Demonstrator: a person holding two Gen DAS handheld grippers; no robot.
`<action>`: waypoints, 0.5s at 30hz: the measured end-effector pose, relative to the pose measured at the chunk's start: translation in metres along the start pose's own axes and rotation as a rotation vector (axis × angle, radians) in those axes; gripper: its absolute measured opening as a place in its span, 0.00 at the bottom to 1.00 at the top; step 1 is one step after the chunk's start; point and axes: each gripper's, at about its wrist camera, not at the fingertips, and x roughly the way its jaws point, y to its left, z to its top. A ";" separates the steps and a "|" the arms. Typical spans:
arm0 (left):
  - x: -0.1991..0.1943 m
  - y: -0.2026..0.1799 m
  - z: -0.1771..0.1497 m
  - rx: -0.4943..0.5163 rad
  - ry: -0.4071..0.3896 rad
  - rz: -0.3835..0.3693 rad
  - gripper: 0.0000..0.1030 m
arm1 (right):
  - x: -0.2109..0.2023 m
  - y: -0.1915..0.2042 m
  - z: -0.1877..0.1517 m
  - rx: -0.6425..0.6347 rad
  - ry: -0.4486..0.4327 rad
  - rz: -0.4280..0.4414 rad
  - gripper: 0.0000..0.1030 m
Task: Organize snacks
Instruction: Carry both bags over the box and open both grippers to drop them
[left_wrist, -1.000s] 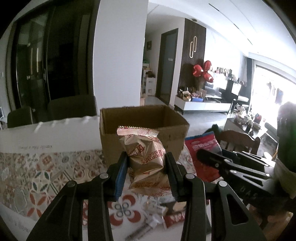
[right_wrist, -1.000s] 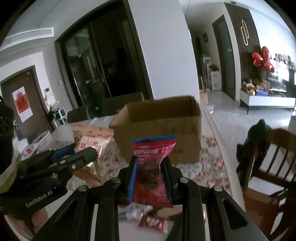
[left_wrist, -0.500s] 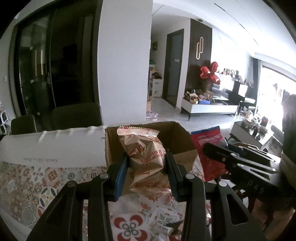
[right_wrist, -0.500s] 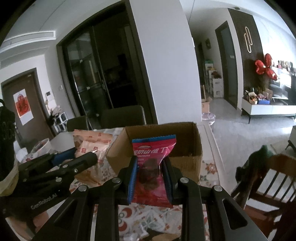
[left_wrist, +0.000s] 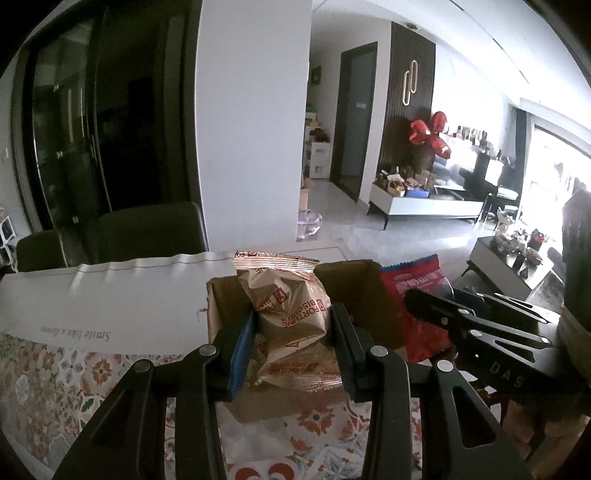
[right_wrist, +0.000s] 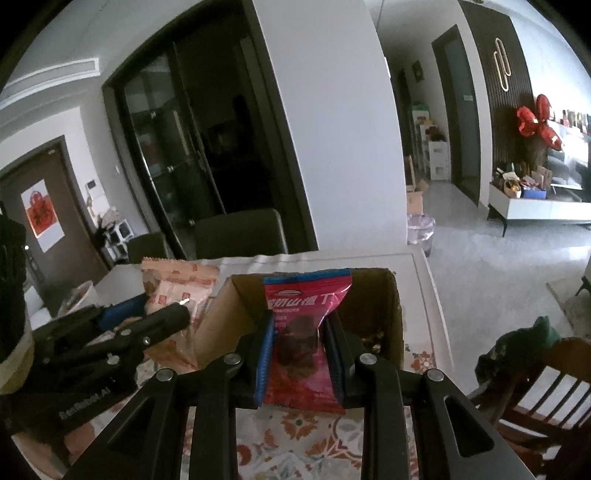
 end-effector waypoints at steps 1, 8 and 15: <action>0.004 0.001 0.001 0.005 0.004 -0.001 0.39 | 0.005 -0.002 0.002 -0.001 0.009 -0.004 0.27; 0.038 0.009 0.007 0.012 0.067 -0.015 0.40 | 0.031 -0.005 0.010 -0.010 0.059 -0.033 0.27; 0.039 0.015 0.002 0.019 0.071 0.005 0.56 | 0.036 -0.002 0.008 -0.033 0.082 -0.111 0.44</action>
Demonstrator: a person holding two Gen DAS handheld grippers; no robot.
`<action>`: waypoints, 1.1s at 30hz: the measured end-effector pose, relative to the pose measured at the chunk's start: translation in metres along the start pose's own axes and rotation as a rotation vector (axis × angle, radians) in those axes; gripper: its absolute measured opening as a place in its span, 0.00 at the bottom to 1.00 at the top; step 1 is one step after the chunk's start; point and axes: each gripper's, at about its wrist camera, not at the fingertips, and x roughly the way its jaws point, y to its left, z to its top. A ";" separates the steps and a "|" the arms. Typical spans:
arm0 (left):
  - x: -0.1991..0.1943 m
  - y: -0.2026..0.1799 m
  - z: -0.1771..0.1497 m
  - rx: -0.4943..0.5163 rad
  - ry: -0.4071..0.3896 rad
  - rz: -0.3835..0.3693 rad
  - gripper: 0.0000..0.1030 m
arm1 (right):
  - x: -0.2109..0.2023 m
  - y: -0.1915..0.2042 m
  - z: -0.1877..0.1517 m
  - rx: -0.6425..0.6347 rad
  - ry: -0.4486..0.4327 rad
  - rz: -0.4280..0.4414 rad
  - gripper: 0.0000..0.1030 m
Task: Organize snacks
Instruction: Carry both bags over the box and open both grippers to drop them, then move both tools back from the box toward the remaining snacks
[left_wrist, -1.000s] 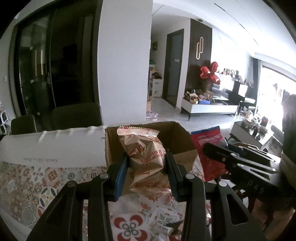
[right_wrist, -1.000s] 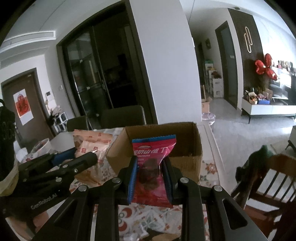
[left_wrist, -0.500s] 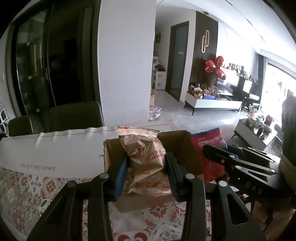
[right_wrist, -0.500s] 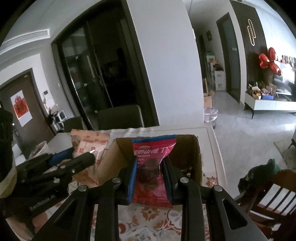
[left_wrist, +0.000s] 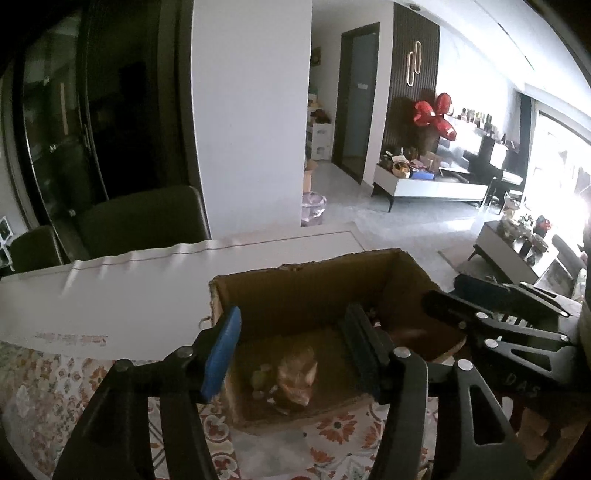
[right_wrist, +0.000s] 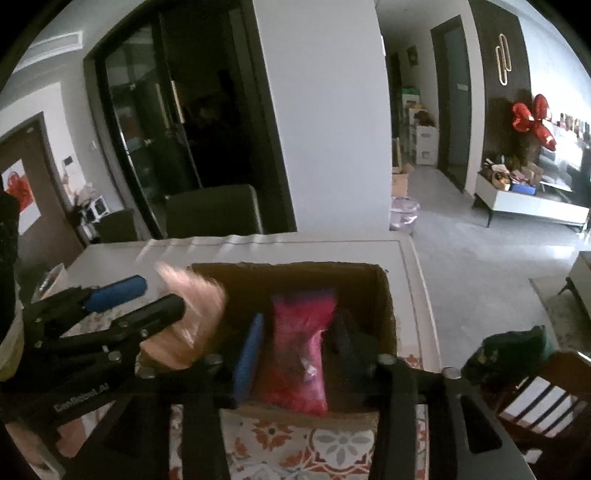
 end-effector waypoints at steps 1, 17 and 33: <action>-0.003 0.000 -0.002 0.006 -0.005 -0.006 0.56 | -0.004 0.001 -0.002 -0.001 -0.002 -0.017 0.44; -0.089 -0.016 -0.050 0.075 -0.073 -0.039 0.57 | -0.085 0.026 -0.046 0.007 -0.089 -0.042 0.50; -0.136 -0.027 -0.124 0.132 -0.074 -0.051 0.57 | -0.124 0.043 -0.116 0.054 -0.084 -0.066 0.50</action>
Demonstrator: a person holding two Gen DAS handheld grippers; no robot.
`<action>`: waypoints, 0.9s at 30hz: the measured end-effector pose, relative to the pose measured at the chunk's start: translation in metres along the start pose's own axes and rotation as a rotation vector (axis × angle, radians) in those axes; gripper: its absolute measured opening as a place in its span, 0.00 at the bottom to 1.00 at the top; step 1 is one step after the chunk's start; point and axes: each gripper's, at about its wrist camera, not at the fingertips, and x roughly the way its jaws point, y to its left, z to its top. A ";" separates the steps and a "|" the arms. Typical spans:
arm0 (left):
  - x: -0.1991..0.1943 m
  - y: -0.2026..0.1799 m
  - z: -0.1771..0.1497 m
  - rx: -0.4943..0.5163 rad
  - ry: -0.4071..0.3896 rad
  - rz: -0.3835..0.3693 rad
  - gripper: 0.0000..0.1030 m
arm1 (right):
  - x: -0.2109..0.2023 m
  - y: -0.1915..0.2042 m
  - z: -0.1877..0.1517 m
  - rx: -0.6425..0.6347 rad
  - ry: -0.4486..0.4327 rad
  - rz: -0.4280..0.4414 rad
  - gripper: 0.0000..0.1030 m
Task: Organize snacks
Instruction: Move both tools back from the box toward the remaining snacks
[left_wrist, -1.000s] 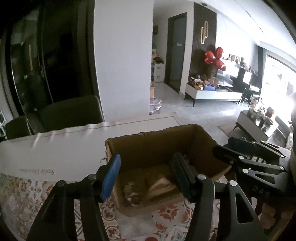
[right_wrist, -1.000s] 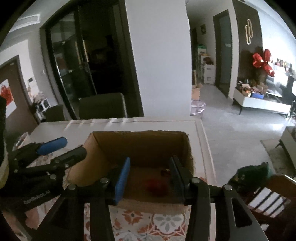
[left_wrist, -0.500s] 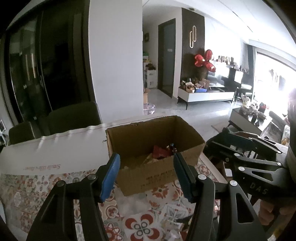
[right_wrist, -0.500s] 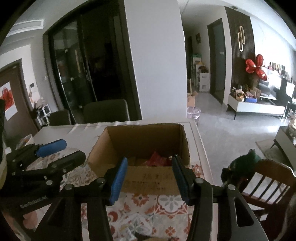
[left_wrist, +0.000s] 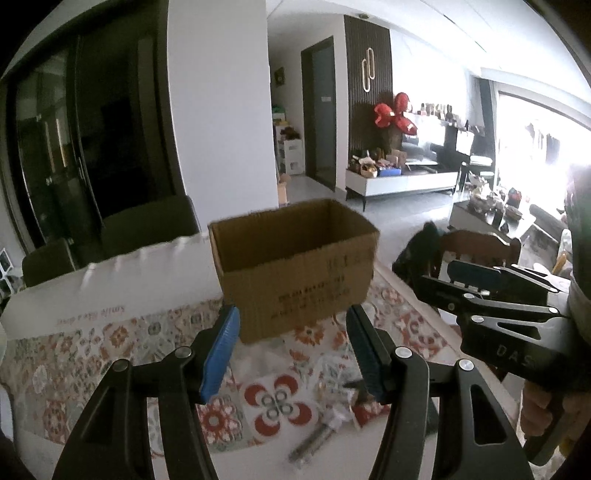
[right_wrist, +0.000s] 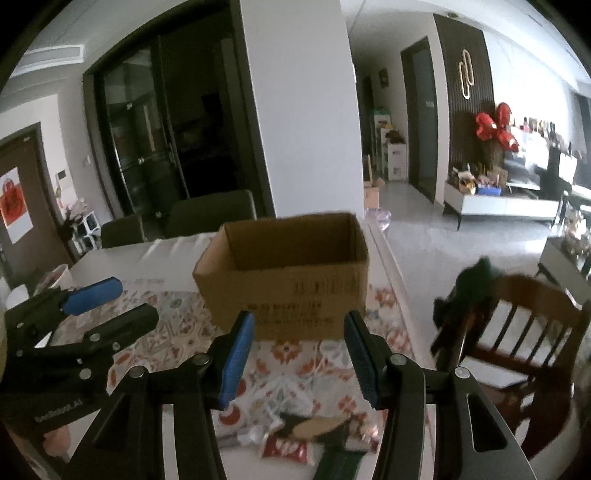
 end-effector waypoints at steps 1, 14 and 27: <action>0.000 -0.001 -0.005 0.002 0.007 -0.004 0.57 | 0.000 0.001 -0.006 0.002 0.009 -0.002 0.50; 0.010 -0.011 -0.068 0.017 0.120 -0.028 0.57 | 0.006 -0.006 -0.076 0.041 0.100 -0.068 0.50; 0.046 -0.015 -0.118 0.022 0.252 -0.060 0.57 | 0.033 -0.018 -0.125 0.102 0.264 -0.113 0.50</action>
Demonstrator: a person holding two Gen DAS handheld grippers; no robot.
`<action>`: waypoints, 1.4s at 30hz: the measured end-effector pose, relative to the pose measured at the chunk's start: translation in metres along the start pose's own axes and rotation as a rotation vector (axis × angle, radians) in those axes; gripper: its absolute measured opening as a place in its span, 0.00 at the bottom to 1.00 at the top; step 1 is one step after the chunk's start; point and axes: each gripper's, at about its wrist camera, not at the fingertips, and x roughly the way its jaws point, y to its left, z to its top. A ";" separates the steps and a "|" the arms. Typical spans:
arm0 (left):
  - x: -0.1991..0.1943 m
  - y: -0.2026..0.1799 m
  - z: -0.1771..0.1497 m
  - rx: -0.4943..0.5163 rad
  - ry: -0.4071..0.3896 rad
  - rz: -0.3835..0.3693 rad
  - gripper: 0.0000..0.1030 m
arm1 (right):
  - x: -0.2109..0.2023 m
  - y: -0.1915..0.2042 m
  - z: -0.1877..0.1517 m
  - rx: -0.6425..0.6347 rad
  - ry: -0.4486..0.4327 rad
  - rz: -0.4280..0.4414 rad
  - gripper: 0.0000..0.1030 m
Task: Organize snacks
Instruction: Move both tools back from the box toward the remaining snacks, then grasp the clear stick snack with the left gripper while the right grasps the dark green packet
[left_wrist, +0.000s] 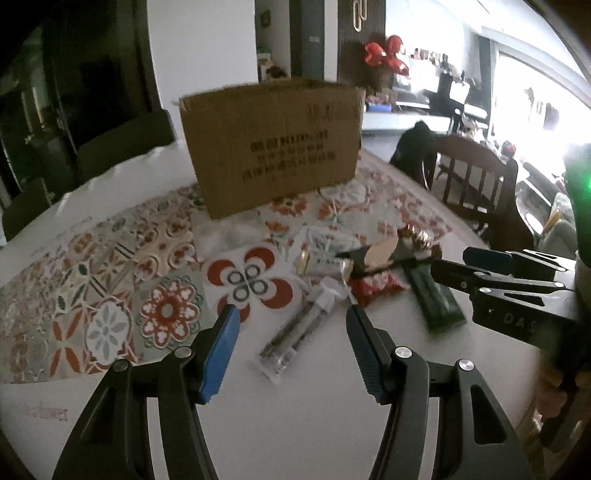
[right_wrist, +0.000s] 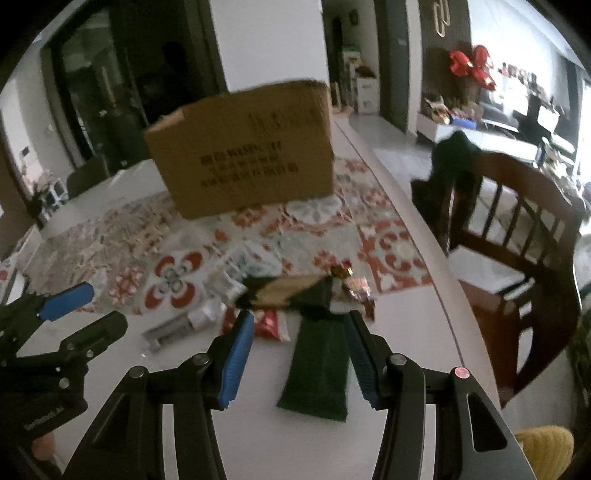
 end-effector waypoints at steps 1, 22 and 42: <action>0.003 0.001 0.000 0.001 0.005 -0.006 0.57 | 0.003 0.000 -0.002 0.006 0.015 0.002 0.50; 0.067 0.001 -0.002 -0.024 0.134 -0.034 0.57 | 0.042 -0.009 -0.014 0.040 0.130 -0.049 0.50; 0.068 0.003 -0.008 -0.174 0.143 -0.035 0.24 | 0.049 -0.007 -0.014 0.021 0.125 -0.064 0.45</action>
